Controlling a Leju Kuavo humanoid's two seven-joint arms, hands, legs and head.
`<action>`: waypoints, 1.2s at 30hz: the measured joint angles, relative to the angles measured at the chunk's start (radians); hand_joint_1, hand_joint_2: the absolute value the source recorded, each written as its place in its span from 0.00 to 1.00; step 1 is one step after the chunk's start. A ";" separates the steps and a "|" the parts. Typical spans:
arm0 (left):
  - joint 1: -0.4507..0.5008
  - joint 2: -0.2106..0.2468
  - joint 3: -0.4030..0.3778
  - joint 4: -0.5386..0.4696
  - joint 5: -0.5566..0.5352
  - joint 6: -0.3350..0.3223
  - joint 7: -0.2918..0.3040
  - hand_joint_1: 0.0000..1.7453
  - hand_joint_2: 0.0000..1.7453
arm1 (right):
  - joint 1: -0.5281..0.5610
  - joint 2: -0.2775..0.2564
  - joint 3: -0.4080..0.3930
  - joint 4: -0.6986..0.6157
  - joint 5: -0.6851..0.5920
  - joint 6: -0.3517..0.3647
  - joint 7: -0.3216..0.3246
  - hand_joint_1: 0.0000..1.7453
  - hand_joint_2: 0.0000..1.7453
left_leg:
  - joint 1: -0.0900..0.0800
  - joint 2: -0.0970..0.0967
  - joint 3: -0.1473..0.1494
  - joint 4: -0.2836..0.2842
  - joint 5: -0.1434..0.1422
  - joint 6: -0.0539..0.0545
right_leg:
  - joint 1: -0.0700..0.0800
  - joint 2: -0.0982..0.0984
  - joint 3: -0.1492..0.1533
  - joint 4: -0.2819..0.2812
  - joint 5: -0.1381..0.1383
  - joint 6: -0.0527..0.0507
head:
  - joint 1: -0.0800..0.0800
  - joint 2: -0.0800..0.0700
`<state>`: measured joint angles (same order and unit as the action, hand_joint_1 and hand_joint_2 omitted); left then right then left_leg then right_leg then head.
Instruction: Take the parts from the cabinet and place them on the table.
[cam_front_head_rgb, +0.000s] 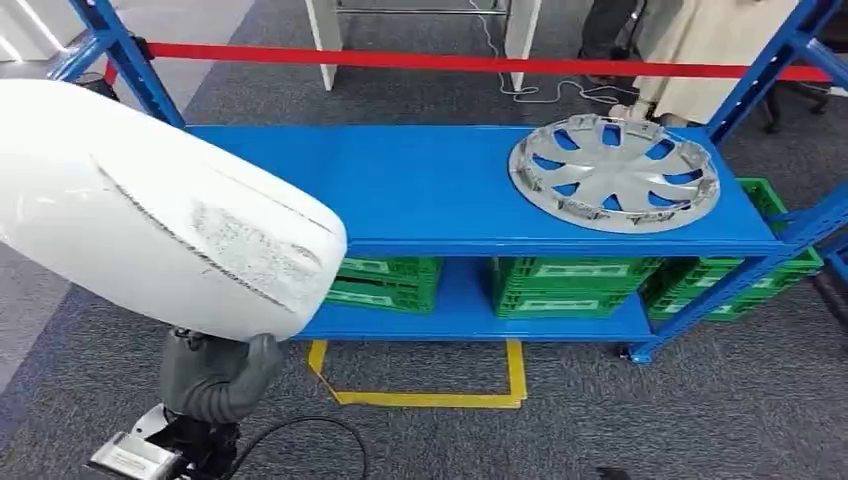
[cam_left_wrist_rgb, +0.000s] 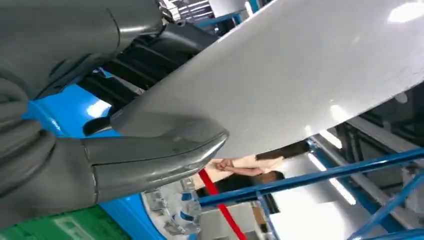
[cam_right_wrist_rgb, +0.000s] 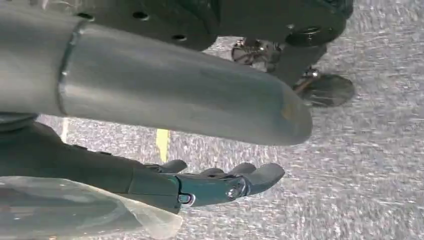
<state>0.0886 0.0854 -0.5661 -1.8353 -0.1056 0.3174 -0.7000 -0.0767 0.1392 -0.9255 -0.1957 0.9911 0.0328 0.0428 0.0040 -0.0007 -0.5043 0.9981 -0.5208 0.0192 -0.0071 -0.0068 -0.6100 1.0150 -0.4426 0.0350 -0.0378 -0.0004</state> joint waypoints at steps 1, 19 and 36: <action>0.000 -0.002 0.000 0.000 0.003 -0.008 0.000 1.00 1.00 | 0.002 0.000 0.000 0.000 0.001 0.003 0.004 0.00 0.00 | 0.002 0.004 -0.009 -0.002 0.012 0.009 | -0.004 0.004 -0.009 0.014 -0.033 0.005 | 0.000 0.000; 0.015 0.010 -0.023 -0.008 -0.019 0.021 0.000 1.00 1.00 | -0.001 0.003 -0.004 0.001 0.012 0.031 -0.014 0.00 0.00 | 0.002 0.003 -0.189 0.187 -0.050 -0.039 | -0.001 -0.005 0.138 -0.065 -0.087 -0.045 | -0.002 0.000; -0.008 0.034 -0.048 0.004 -0.038 0.076 0.000 1.00 1.00 | 0.006 0.007 -0.021 0.001 -0.010 0.106 -0.109 0.00 0.00 | 0.000 0.011 -0.055 -0.012 0.056 0.018 | 0.003 0.004 -0.080 0.279 -0.211 0.009 | 0.007 0.000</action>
<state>0.0807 0.1198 -0.6138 -1.8311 -0.1438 0.3933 -0.7000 -0.0711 0.1465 -0.9461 -0.1945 0.9815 0.1385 -0.0667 0.0040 0.0103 -0.5594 0.9860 -0.4649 0.0376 -0.0046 -0.0033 -0.6896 1.2937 -0.6536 0.0441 -0.0305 -0.0004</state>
